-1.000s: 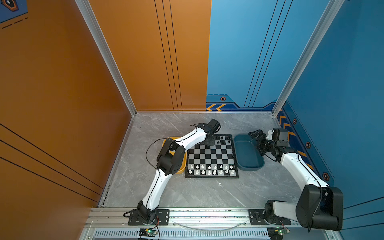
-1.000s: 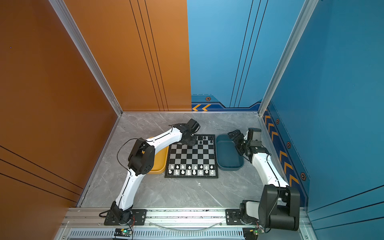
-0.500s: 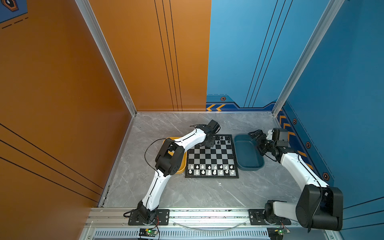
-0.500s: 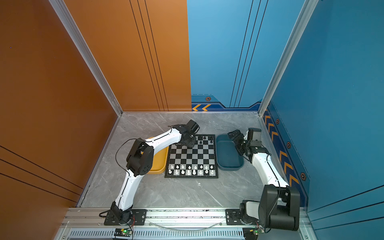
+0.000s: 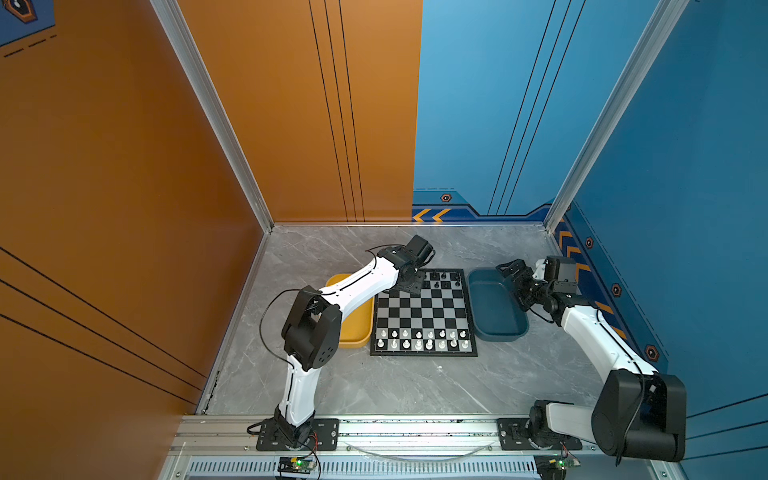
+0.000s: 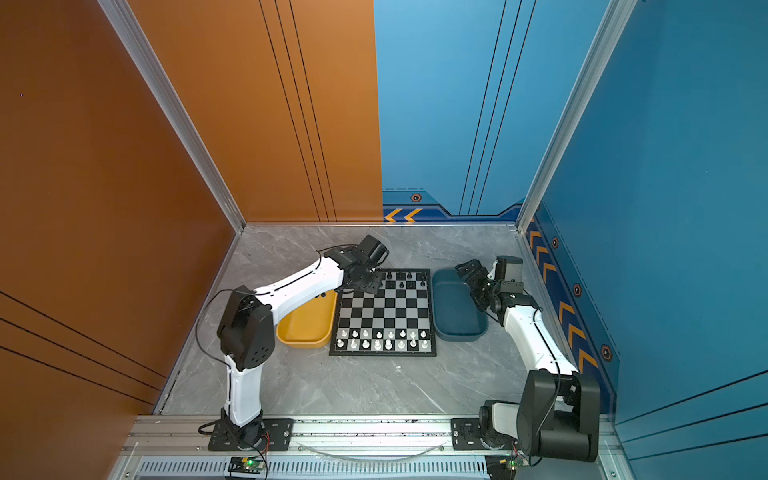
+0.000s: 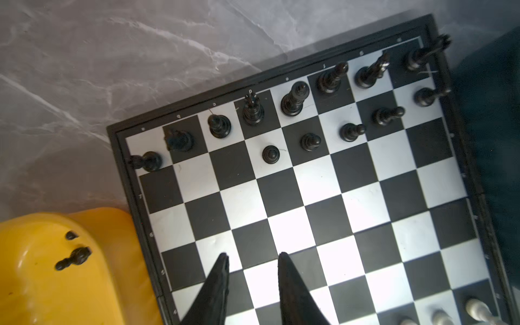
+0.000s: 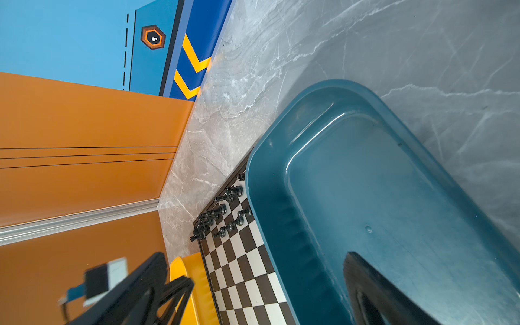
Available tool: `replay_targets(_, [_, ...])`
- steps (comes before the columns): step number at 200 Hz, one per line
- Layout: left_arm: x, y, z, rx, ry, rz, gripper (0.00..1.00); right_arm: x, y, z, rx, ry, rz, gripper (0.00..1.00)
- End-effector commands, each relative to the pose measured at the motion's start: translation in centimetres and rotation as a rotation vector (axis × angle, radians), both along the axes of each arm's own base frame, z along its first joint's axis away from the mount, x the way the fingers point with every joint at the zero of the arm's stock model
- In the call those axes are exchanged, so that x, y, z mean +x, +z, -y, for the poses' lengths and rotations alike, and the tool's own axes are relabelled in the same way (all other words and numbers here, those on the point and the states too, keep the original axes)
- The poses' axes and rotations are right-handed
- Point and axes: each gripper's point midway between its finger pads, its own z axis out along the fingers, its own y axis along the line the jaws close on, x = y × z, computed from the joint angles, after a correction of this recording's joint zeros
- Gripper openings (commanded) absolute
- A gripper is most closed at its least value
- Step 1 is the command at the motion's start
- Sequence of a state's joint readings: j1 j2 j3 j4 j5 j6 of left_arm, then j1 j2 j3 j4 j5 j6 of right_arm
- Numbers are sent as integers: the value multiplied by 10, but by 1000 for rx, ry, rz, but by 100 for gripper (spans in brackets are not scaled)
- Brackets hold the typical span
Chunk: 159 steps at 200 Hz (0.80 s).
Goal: Set up the chess pieces on the board
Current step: 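Move the empty left gripper back over the yellow tray, then lower the left gripper into the yellow tray and close on a black pawn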
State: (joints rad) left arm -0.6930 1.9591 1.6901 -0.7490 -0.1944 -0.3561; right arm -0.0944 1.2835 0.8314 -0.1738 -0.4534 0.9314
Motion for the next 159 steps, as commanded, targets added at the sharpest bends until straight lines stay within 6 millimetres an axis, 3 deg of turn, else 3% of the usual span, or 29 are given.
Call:
replay_targets(1, [-4,21,-28,25,49,47,34,0,14,-4,-7,23,35,100])
replay_targets(25, [-5,26,-62,33,122,63,35,-1,14,-4,-8,24,35,100])
replay_targets(81, [-10,6,-135,-5,312,33,35,-2,15,-4,-12,19,36,100])
replay_targets(159, [-6,-37,-167,-16,411,-32,35,0,12,-7,-13,25,28,100])
